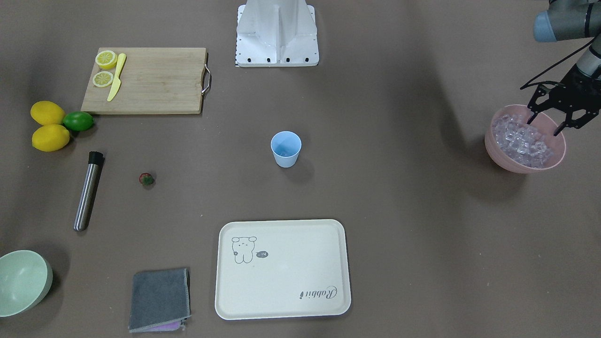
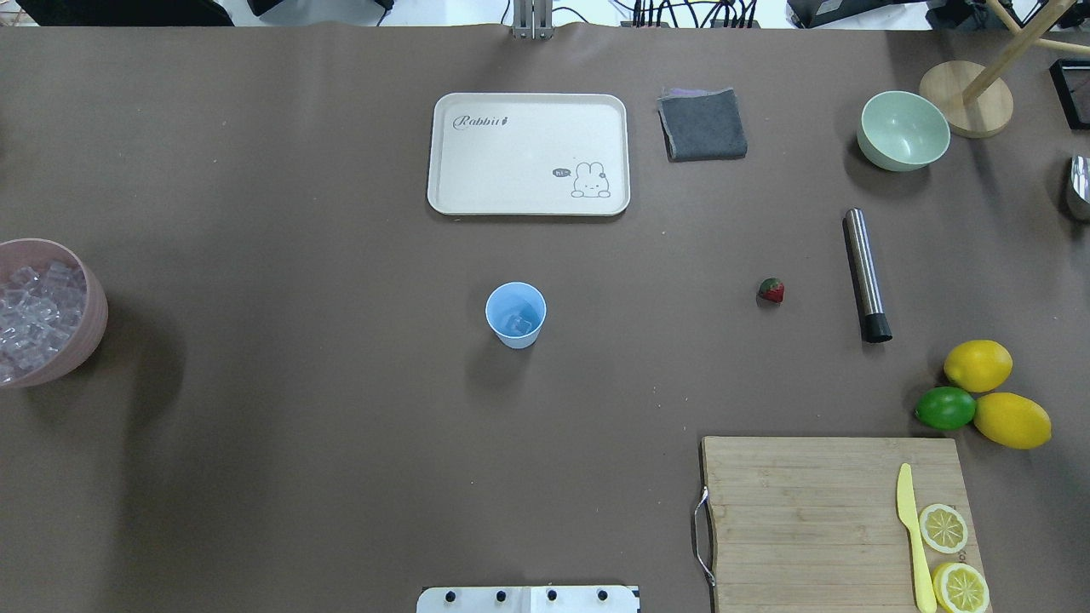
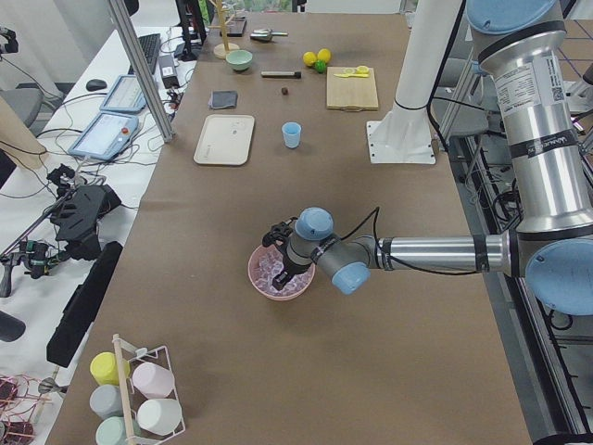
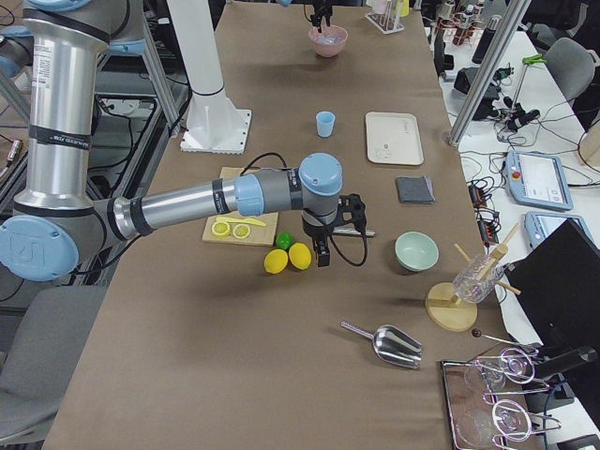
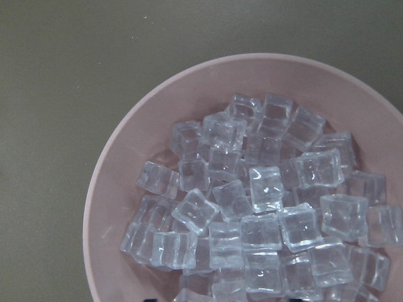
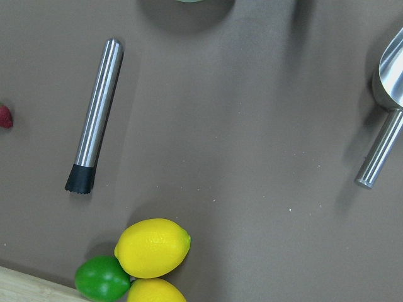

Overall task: Mash ice and strawberries in cup
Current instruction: 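Lower the left gripper into the ice and grasp another cube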

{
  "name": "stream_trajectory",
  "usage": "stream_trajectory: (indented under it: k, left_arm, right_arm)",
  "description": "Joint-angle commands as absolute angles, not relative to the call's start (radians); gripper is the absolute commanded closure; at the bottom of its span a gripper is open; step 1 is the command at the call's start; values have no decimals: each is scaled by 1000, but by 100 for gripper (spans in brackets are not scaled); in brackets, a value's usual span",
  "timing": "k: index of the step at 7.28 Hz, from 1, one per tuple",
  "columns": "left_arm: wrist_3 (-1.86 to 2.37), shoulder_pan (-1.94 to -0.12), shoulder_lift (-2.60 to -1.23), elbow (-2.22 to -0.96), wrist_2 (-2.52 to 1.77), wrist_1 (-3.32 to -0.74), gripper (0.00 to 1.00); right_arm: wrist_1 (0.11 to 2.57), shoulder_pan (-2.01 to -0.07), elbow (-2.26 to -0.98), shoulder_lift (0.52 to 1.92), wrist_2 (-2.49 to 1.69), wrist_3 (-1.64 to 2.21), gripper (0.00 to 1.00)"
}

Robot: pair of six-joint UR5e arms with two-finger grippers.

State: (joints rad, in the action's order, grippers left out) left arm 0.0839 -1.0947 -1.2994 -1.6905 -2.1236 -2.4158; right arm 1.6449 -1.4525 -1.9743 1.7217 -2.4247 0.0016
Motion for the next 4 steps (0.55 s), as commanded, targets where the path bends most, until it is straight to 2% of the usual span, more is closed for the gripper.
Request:
stream_trajectory:
  k: [1, 4]
  left_arm:
    - [54, -1094, -1312, -1667, -2129, -2424, 30]
    - [57, -1092, -1302, -1660, -2134, -2448, 30]
  right_arm:
    - [1644, -1453, -1974, 1724, -2425, 2, 0]
    - [1646, -1453, -1974, 1727, -2436, 2, 0]
